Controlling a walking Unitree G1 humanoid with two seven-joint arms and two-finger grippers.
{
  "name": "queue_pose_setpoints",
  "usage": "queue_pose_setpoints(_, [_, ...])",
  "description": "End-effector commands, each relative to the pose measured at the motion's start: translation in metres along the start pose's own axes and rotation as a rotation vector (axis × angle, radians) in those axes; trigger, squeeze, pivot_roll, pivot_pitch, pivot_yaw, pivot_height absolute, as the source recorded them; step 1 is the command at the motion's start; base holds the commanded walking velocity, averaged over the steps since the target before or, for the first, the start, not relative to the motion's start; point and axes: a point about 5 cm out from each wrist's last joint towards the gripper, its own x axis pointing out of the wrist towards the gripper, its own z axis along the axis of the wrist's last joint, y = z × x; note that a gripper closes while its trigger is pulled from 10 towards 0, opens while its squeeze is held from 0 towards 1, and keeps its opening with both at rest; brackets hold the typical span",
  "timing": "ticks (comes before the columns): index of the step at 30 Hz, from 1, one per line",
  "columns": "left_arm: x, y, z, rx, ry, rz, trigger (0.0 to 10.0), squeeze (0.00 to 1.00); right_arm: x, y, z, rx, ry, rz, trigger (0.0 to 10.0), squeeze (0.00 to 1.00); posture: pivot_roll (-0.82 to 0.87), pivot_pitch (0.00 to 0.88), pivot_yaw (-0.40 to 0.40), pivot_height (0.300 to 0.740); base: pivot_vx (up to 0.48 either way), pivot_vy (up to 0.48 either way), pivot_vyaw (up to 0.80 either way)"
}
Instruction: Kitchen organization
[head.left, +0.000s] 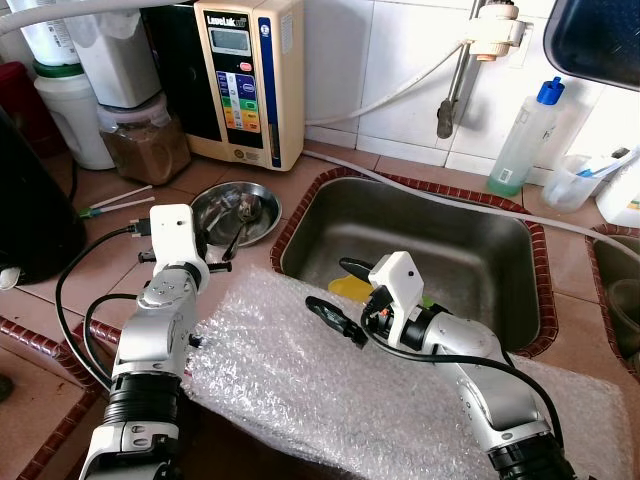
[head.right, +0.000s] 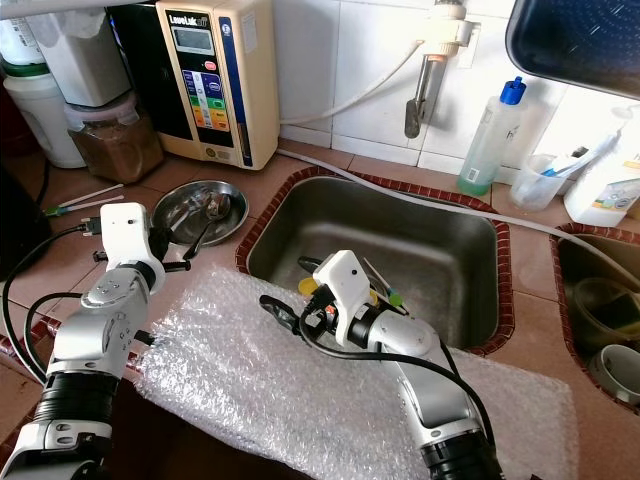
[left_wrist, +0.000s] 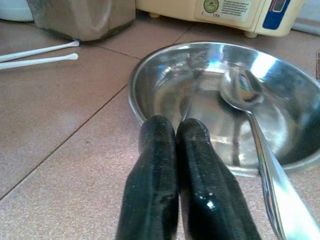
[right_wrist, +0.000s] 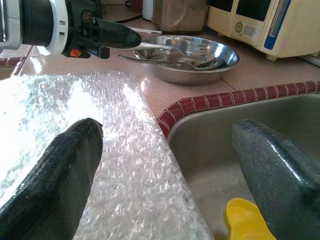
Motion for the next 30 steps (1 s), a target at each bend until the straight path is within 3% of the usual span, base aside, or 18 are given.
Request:
queue_pose_setpoints(1, [0.000, 0.002, 0.003, -0.013, 0.006, 0.020, 0.0, 0.00, 0.001, 0.000, 0.006, -0.017, -0.008, 0.014, 10.0, 0.00, 0.07, 0.000, 0.034, 0.740, 0.000, 0.000, 0.00])
queue_pose_setpoints(17, [-0.018, -0.008, 0.019, -0.034, -0.103, 0.016, 0.0, 0.00, 0.004, -0.004, 0.007, -0.028, -0.009, -0.001, 10.0, 0.00, 0.08, 0.000, 0.029, 0.740, 0.000, 0.000, 0.00])
queue_pose_setpoints(20, [-0.023, -0.013, 0.028, -0.021, -0.180, -0.005, 0.0, 0.00, 0.005, -0.007, 0.007, -0.035, -0.012, -0.028, 10.0, 0.00, 0.08, 0.000, 0.028, 0.740, 0.000, 0.000, 0.00])
queue_pose_setpoints(24, [-0.029, -0.028, 0.033, -0.015, -0.251, -0.109, 0.0, 0.00, 0.005, -0.016, 0.011, -0.032, -0.039, -0.092, 10.0, 0.00, 0.08, 0.000, 0.026, 0.740, 0.000, 0.000, 0.00])
queue_pose_setpoints(27, [-0.033, -0.041, 0.035, -0.051, -0.287, -0.193, 0.0, 0.00, 0.005, -0.037, 0.021, -0.006, -0.098, -0.257, 10.0, 0.00, 0.08, 0.000, 0.025, 0.740, 0.000, 0.000, 0.00])
queue_pose_setpoints(30, [-0.036, -0.049, 0.042, -0.089, -0.325, -0.256, 0.0, 0.00, 0.004, -0.047, 0.029, 0.013, -0.137, -0.317, 10.0, 0.00, 0.08, 0.000, 0.021, 0.740, 0.000, 0.000, 0.00])
